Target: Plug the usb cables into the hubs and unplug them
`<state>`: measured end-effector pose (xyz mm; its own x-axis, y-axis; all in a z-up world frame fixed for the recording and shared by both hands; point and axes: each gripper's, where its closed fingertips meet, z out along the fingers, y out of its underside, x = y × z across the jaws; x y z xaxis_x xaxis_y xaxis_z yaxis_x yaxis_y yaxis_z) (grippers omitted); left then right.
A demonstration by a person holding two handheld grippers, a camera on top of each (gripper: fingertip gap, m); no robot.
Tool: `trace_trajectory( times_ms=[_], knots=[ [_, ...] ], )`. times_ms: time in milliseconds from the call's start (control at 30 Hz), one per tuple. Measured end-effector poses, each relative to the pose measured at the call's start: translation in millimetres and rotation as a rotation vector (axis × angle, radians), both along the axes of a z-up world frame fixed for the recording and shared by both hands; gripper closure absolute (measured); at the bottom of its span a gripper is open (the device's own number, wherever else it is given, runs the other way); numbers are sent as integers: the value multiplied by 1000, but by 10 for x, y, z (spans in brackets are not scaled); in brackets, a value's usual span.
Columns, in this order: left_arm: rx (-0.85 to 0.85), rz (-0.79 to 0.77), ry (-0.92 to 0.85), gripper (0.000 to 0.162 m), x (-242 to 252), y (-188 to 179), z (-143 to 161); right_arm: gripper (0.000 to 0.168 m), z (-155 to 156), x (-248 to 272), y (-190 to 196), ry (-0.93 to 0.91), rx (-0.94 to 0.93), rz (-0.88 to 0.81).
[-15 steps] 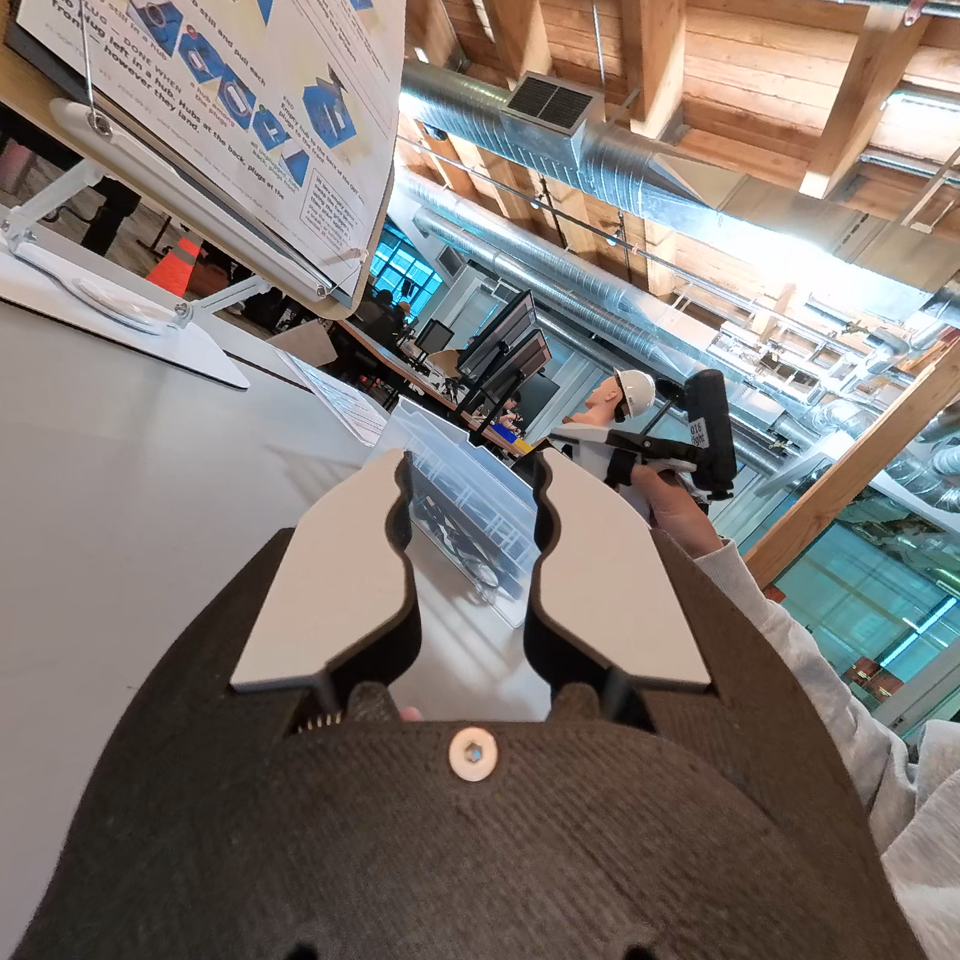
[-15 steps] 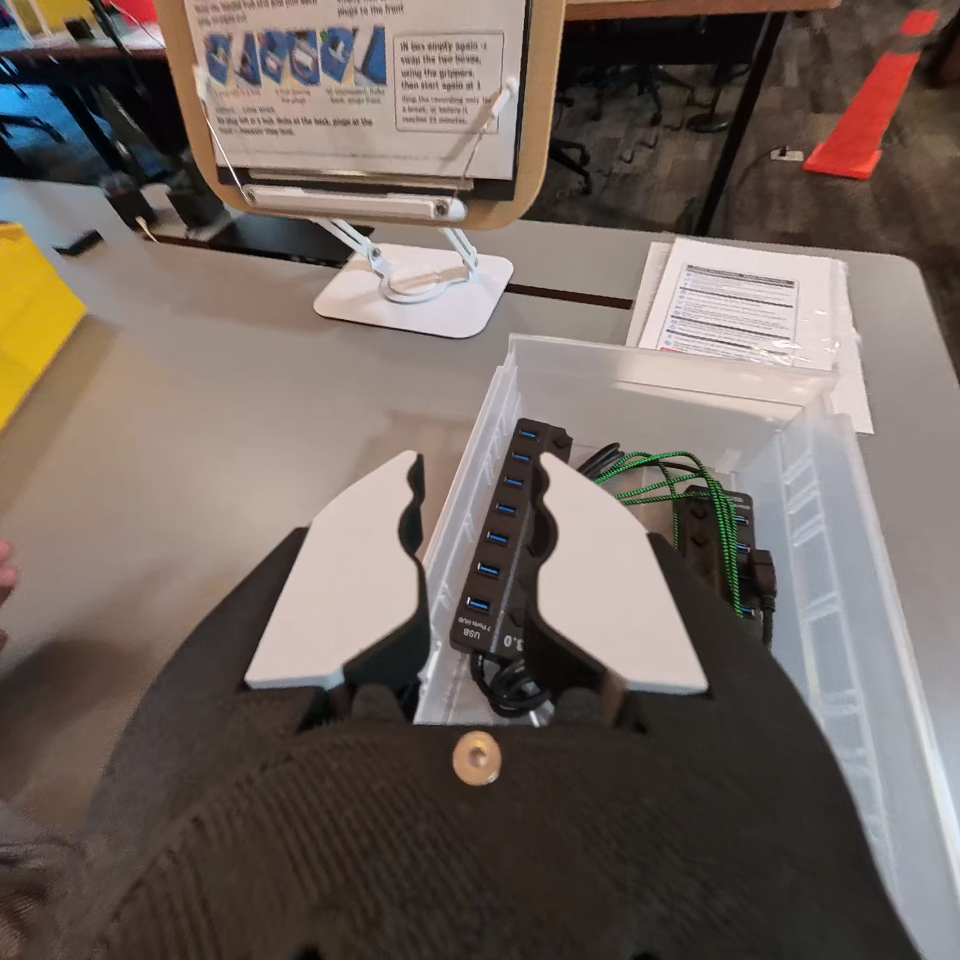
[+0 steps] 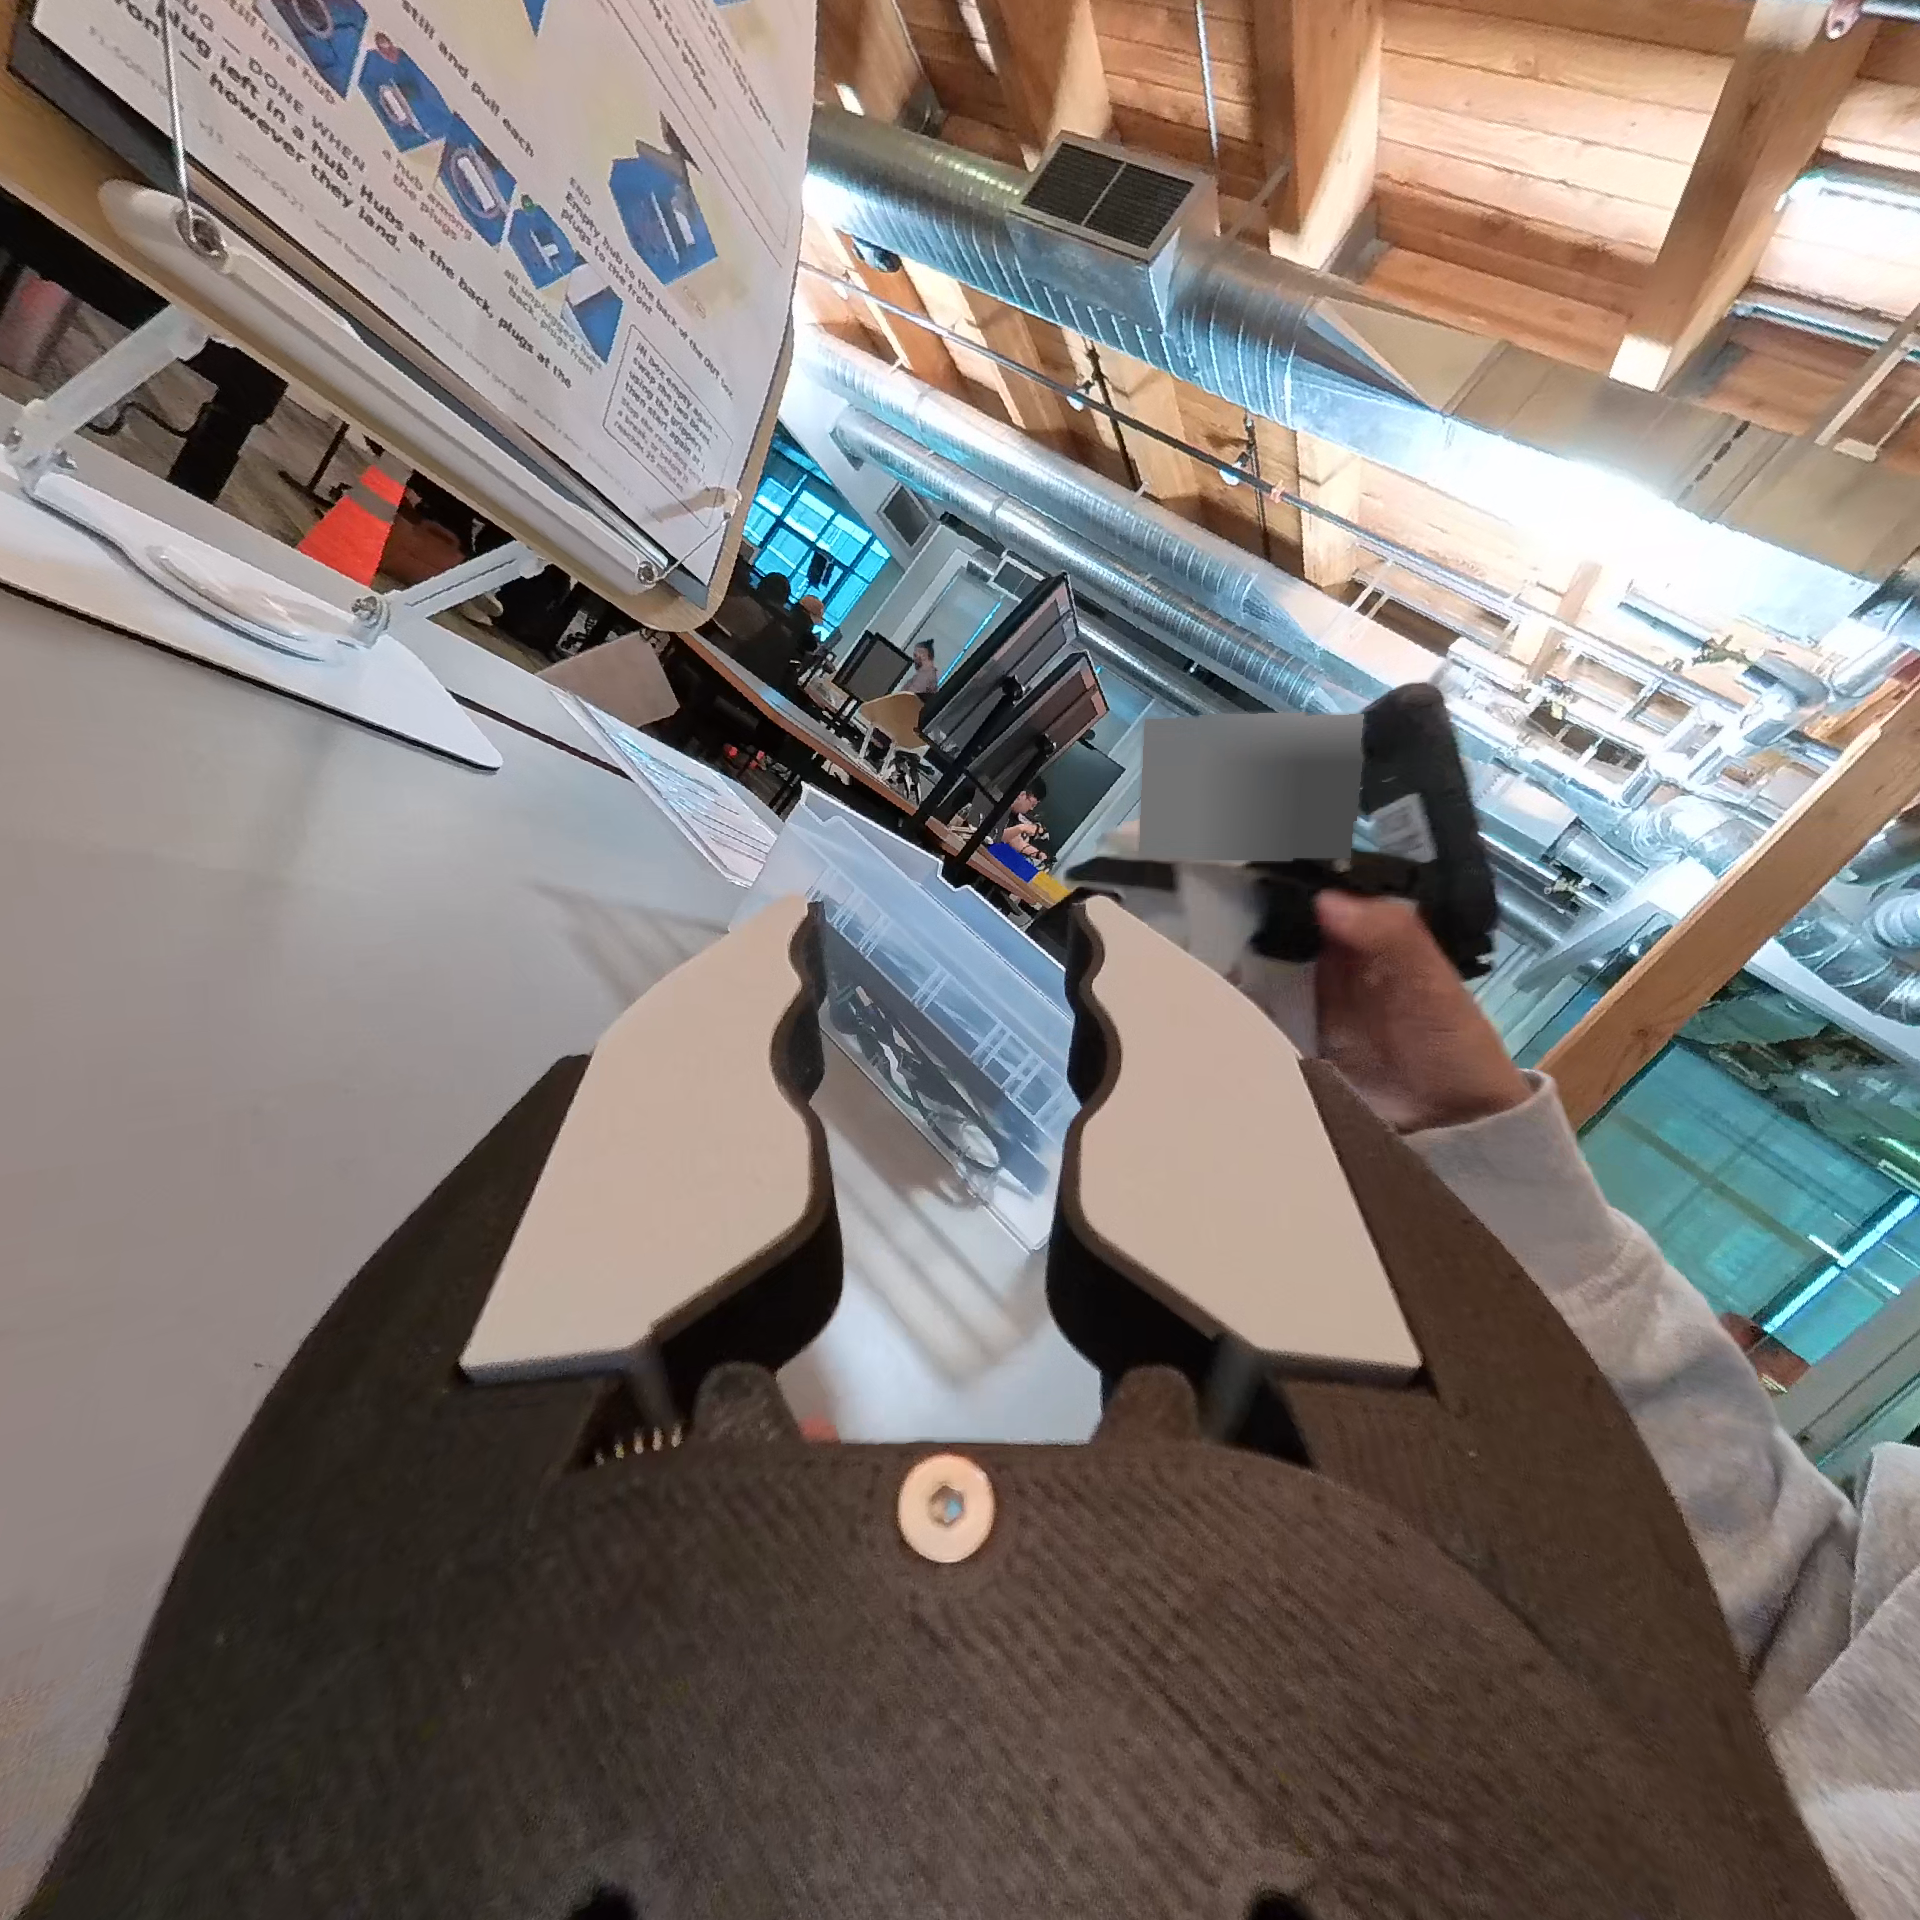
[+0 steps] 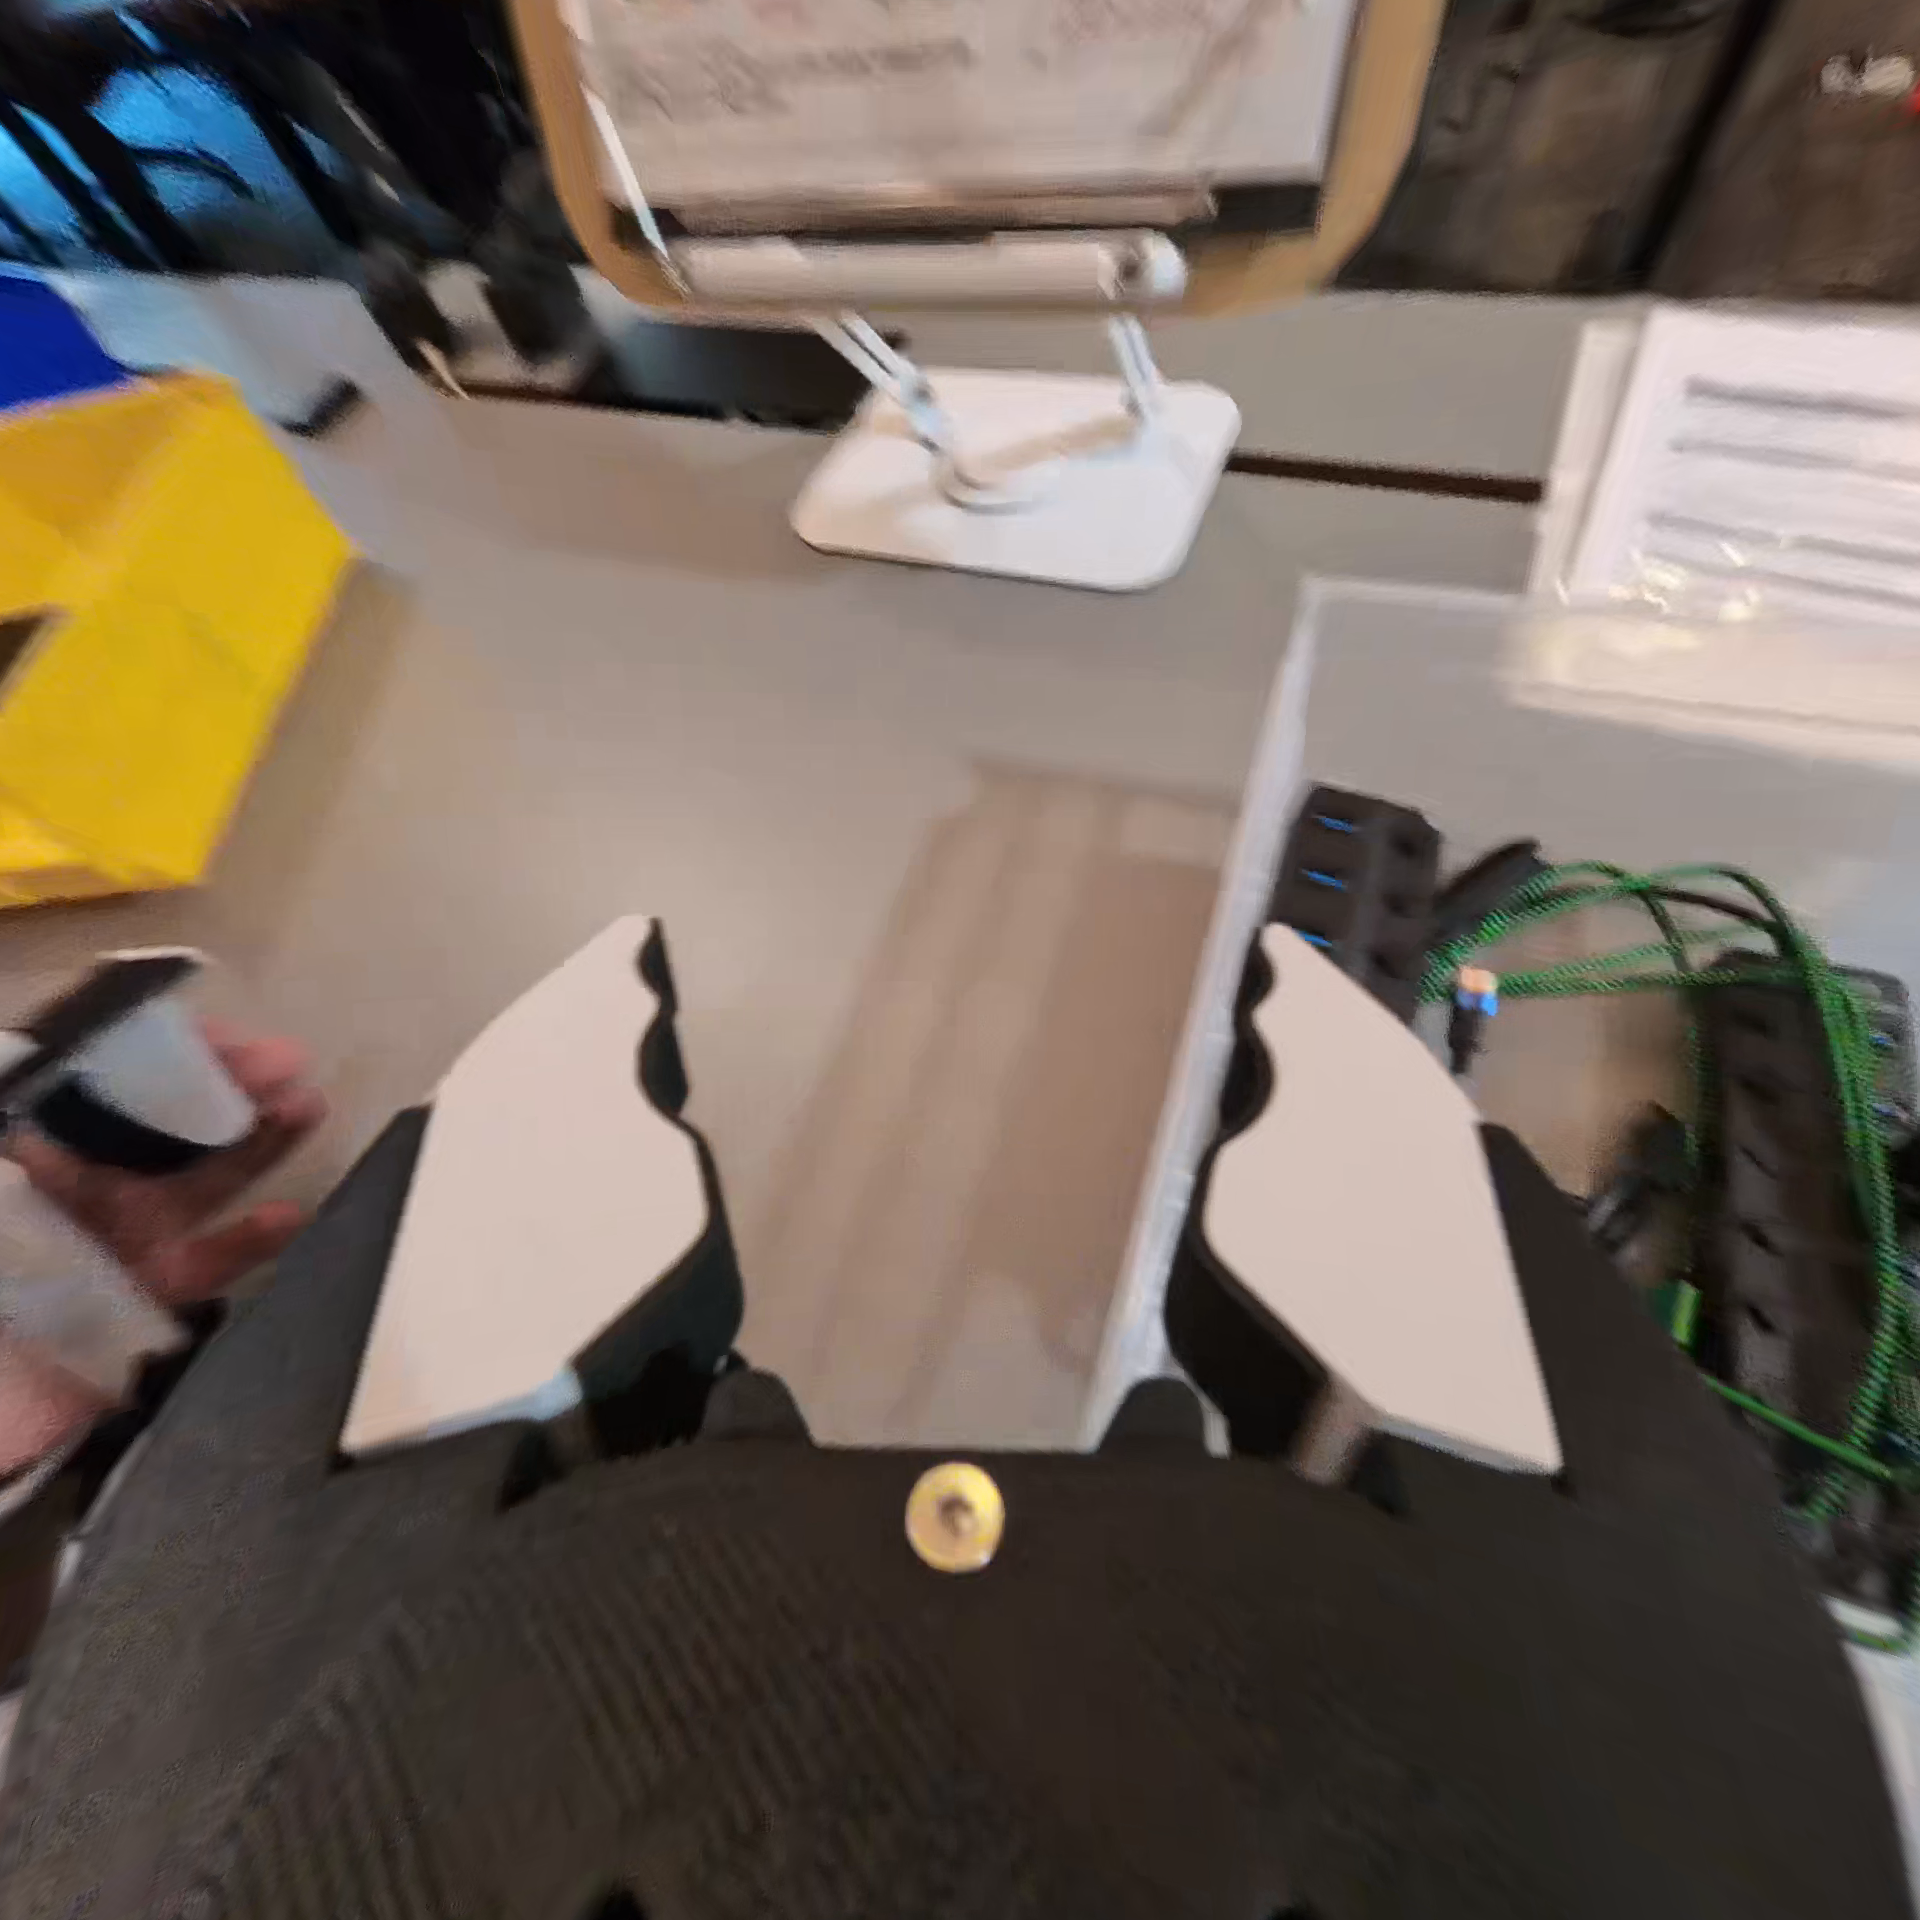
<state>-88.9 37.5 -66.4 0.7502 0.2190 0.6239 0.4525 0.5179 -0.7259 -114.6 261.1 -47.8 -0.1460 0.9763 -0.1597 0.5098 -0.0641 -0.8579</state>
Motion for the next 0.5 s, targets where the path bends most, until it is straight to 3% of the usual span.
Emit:
trace_trajectory(
  times_ms=[33, 267, 367, 500],
  knots=[
    [1, -1, -1, 117, 1, 0, 0, 58, 142, 29, -126, 37, -10, 15],
    [-13, -7, 11, 117, 35, 30, -4, 28, 1025, 510, -1221, 232, -102, 208],
    [-11, -5, 2, 117, 21, 34, -16, 25, 1100, 650, -1512, 238, -134, 278],
    [-6, -7, -18, 117, -12, 39, -38, 22, 1060, 680, -1615, 218, -151, 320]
  ],
)
